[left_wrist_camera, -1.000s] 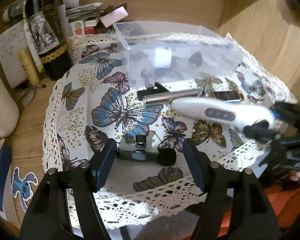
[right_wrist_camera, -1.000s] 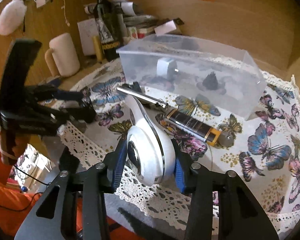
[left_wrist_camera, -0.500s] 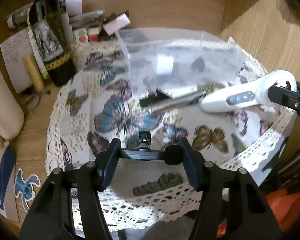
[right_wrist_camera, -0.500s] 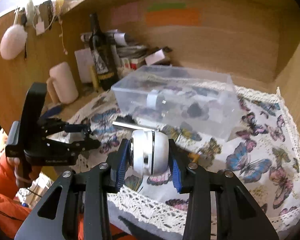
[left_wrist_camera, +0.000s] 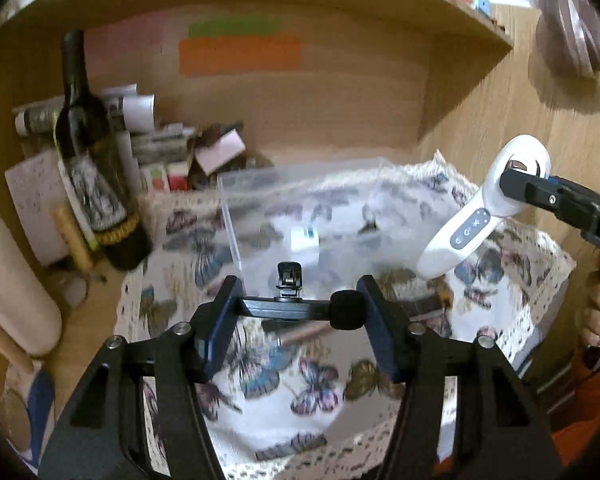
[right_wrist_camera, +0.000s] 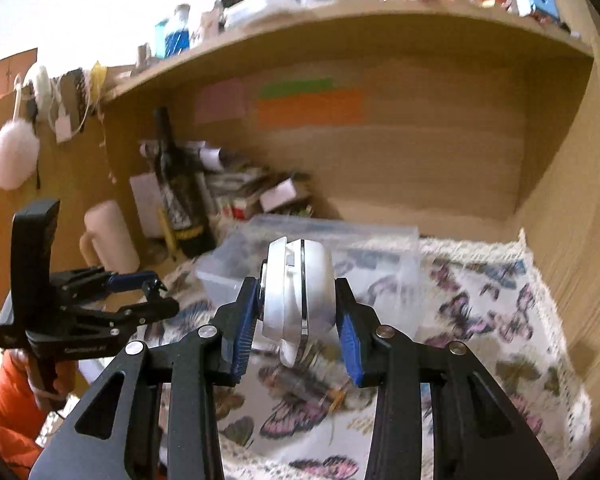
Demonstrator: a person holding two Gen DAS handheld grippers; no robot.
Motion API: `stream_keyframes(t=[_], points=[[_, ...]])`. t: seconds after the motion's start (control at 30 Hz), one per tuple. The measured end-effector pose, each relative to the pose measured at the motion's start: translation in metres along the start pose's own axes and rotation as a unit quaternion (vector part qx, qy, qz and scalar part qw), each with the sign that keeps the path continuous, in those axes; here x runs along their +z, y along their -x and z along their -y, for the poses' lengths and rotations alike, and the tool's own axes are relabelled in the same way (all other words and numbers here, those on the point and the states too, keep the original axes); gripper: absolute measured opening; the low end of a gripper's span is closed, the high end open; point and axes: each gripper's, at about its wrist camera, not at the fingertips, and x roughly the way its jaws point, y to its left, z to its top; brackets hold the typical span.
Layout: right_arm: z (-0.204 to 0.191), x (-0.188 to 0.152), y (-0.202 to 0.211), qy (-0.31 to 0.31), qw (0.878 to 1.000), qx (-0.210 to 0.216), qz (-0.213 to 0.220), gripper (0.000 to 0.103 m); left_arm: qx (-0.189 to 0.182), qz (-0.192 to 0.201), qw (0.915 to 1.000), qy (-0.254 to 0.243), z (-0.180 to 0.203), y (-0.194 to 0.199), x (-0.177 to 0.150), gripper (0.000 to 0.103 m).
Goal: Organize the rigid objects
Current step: 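Lower the white device into the box with the right tool while the left tool releases the black gadget inside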
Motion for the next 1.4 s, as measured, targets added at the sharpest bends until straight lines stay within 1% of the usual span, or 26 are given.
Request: stream_keyframes(t=[0.2, 0.27, 0.33, 0.43, 0.6, 0.7, 0.8, 0.93, 1.0, 1.03, 1.1, 1.23, 1.33, 1.4], points=[[0.015, 0.026, 0.0, -0.001, 0.999, -0.022, 0.036, 0.034, 0.001, 0.022, 0.9998, -0.005, -0.002, -0.008, 0.027, 0.059], [0.019, 0.032, -0.003, 0.0, 0.999, -0.032, 0.044, 0.034, 0.003, 0.019, 0.9998, -0.003, -0.005, -0.017, 0.034, 0.059], [0.022, 0.035, -0.01, 0.001, 0.998, -0.04, 0.04, 0.034, 0.006, 0.01, 0.9999, -0.001, -0.008, -0.028, 0.038, 0.059], [0.029, 0.034, -0.025, -0.003, 0.999, -0.037, 0.022, 0.034, 0.012, -0.013, 0.9998, 0.007, -0.015, -0.051, 0.04, 0.059], [0.031, 0.029, -0.056, -0.01, 1.0, -0.018, -0.014, 0.034, 0.017, -0.048, 0.9986, 0.016, -0.024, -0.086, 0.037, 0.059], [0.031, 0.025, -0.072, -0.014, 0.999, -0.001, -0.034, 0.034, 0.027, -0.048, 0.9985, 0.004, -0.021, -0.094, 0.036, 0.059], [0.032, 0.02, -0.087, -0.021, 0.998, 0.013, -0.053, 0.034, 0.018, -0.055, 0.9983, -0.003, -0.016, -0.1, 0.037, 0.059], [0.036, 0.01, -0.103, -0.034, 0.996, 0.021, -0.078, 0.034, 0.021, -0.067, 0.9975, -0.01, -0.011, -0.109, 0.036, 0.06], [0.04, 0.01, -0.106, -0.043, 0.995, 0.027, -0.084, 0.034, 0.025, -0.068, 0.9974, -0.006, -0.011, -0.112, 0.037, 0.063], [0.043, 0.01, -0.107, -0.046, 0.995, 0.025, -0.088, 0.034, 0.025, -0.07, 0.9973, -0.002, -0.012, -0.112, 0.037, 0.066], [0.045, 0.009, -0.11, -0.044, 0.994, 0.017, -0.094, 0.034, 0.012, -0.074, 0.9972, 0.006, -0.013, -0.113, 0.038, 0.071], [0.051, 0.001, -0.125, -0.041, 0.991, -0.007, -0.124, 0.034, 0.017, -0.063, 0.9979, 0.007, -0.008, -0.106, 0.038, 0.082], [0.057, -0.006, -0.136, -0.042, 0.988, -0.011, -0.147, 0.034, 0.014, -0.058, 0.9982, 0.003, -0.004, -0.098, 0.035, 0.084], [0.058, -0.007, -0.138, -0.04, 0.988, -0.016, -0.15, 0.034, 0.014, -0.058, 0.9982, 0.001, -0.004, -0.093, 0.032, 0.085]])
